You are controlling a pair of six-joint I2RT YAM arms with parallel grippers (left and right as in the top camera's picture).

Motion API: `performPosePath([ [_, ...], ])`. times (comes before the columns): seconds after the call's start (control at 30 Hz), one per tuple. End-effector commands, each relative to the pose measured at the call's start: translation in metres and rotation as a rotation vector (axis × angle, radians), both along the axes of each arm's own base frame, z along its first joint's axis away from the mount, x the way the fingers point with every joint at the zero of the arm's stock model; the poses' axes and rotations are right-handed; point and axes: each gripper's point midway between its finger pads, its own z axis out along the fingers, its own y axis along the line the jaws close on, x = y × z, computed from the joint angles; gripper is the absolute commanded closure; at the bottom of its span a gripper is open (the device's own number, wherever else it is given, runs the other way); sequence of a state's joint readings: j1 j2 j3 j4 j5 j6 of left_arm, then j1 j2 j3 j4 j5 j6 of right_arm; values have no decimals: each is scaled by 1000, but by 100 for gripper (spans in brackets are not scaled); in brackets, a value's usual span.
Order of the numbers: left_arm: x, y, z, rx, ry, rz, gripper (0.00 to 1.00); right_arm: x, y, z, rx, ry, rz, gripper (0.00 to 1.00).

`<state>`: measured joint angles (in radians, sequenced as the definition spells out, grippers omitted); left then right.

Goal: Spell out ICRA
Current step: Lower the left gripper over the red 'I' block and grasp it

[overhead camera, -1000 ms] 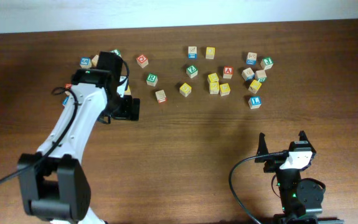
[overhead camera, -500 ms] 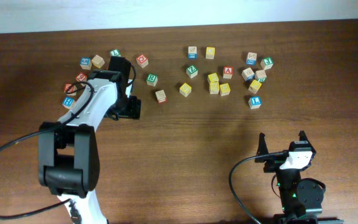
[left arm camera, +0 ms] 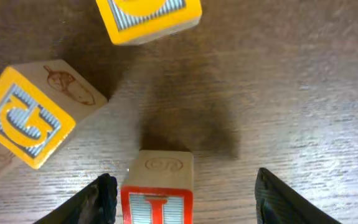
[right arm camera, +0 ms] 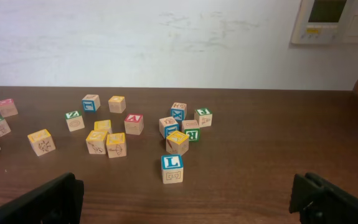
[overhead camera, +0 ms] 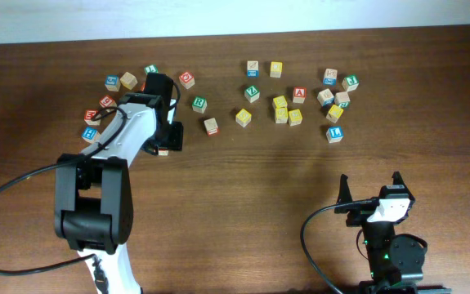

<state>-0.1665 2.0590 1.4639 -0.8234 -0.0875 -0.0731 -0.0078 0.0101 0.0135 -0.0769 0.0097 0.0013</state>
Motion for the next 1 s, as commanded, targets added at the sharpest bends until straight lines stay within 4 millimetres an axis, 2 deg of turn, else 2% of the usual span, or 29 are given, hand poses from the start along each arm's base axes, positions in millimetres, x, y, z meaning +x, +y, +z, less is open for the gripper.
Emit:
performPosePath([
  [0.0,-9,3,-11,21,44,5,36,0,-3,-3,10,5,-16,2],
  [0.2,-20,5,-24,26,70,5,38,0,-3,-3,10,5,-16,2],
  [0.3,-25,6,-35,27,73,5,46,0,-3,-3,10,4,-16,2],
  [0.33,-25,6,-35,27,72,5,51,0,-3,-3,10,4,-16,2],
  [0.4,-22,5,-34,24,60,5,52,0,-3,-3,10,5,-16,2],
  [0.5,-18,4,-34,21,42,5,60,0,-3,-3,10,5,-16,2],
  [0.6,-18,4,-34,21,43,5,63,0,-3,-3,10,4,-16,2],
  [0.67,-19,5,-34,22,48,5,67,0,-3,-3,10,4,-16,2],
  [0.8,-24,5,-34,23,67,4,69,0,-3,-3,10,5,-16,2],
  [0.97,-31,5,-34,18,98,4,77,0,-3,-3,11,4,-16,2],
])
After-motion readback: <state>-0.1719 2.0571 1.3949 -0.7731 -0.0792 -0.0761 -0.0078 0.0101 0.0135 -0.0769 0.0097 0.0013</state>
